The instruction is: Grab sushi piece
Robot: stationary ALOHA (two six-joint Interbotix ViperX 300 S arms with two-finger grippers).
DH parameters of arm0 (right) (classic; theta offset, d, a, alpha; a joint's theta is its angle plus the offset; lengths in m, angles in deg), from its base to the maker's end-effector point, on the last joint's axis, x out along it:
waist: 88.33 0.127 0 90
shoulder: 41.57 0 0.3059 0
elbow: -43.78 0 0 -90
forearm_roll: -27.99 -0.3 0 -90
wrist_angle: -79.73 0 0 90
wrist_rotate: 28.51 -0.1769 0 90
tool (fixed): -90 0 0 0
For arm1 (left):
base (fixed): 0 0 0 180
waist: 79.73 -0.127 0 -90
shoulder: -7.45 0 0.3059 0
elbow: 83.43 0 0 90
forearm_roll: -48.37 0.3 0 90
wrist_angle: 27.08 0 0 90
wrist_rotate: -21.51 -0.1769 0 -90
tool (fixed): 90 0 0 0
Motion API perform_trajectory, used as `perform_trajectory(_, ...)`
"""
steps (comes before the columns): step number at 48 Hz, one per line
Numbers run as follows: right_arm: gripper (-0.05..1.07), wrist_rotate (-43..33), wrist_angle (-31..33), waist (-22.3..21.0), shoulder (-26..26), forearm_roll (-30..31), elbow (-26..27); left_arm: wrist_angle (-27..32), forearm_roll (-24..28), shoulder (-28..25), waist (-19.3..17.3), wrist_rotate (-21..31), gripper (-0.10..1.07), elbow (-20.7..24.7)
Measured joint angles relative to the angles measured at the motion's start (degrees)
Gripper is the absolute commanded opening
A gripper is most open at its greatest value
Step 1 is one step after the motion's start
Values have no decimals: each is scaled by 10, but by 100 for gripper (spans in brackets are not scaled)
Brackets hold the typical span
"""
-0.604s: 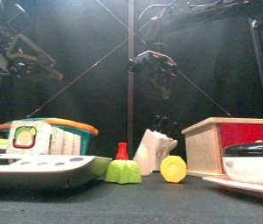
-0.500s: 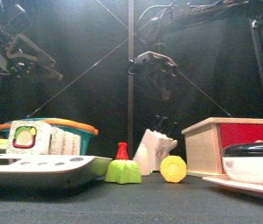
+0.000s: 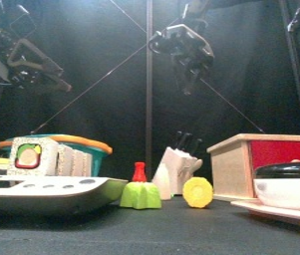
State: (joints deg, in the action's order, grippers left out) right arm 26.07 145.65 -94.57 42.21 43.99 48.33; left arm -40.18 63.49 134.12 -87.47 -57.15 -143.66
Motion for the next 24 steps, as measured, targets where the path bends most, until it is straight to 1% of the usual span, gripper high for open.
perform_trajectory(6,71,-36,-57,31,23,45,-45,1,1,-2,-1,0,93,0)
perform_trajectory(9,71,-57,-101,47,38,76,-75,2,5,-4,-1,0,93,0)
perform_trajectory(12,71,-77,-163,61,55,118,-112,2,14,-8,0,0,93,2)
perform_trajectory(16,71,-100,-236,67,67,159,-155,2,25,-14,2,0,93,5)
perform_trajectory(21,71,-139,-355,67,69,209,-217,2,29,-33,12,0,93,6)
perform_trajectory(24,71,-156,-424,66,67,238,-244,3,29,-54,22,1,93,6)
